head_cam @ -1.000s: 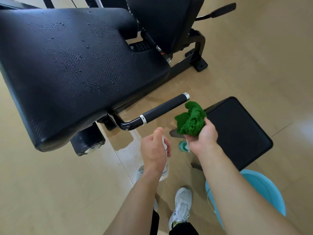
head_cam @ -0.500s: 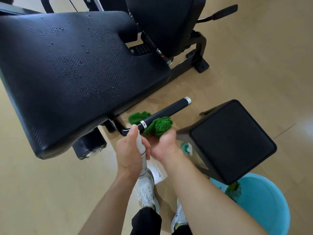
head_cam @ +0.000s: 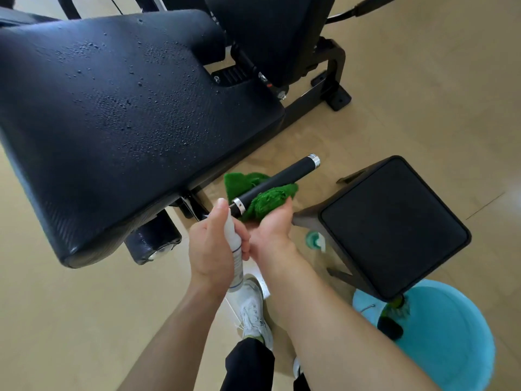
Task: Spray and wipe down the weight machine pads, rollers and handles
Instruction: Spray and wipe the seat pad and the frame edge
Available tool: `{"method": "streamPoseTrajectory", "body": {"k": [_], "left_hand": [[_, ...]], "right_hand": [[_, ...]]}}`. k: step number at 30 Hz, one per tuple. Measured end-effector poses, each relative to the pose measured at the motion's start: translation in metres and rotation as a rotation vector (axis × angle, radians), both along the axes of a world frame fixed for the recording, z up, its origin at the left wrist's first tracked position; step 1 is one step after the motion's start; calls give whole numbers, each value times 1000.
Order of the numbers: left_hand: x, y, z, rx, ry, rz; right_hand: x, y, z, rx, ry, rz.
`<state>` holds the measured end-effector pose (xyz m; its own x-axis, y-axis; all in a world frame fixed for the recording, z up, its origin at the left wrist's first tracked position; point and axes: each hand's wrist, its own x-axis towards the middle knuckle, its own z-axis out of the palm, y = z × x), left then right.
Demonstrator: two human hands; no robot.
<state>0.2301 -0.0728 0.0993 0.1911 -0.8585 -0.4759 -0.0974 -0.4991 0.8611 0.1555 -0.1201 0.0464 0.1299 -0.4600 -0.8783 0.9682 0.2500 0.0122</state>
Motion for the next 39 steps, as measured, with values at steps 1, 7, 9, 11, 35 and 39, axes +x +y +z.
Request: {"method": "streamPoseTrajectory", "body": {"k": [1, 7, 9, 11, 35, 39], "left_hand": [[2, -2, 1, -6, -11, 3], [1, -8, 7, -12, 0, -16], [1, -8, 10, -16, -21, -26], [3, -10, 13, -16, -21, -7], [26, -53, 62, 47, -104, 114], [16, -68, 64, 152, -44, 204]], "right_hand": [[3, 3, 2, 9, -21, 53], [-62, -42, -18, 108, 236, -126], [-76, -50, -15, 123, 399, -44], [-67, -41, -4, 124, 640, 133], [-48, -40, 18, -363, 1846, 1399], [-55, -67, 54, -344, 1471, 944]]}}
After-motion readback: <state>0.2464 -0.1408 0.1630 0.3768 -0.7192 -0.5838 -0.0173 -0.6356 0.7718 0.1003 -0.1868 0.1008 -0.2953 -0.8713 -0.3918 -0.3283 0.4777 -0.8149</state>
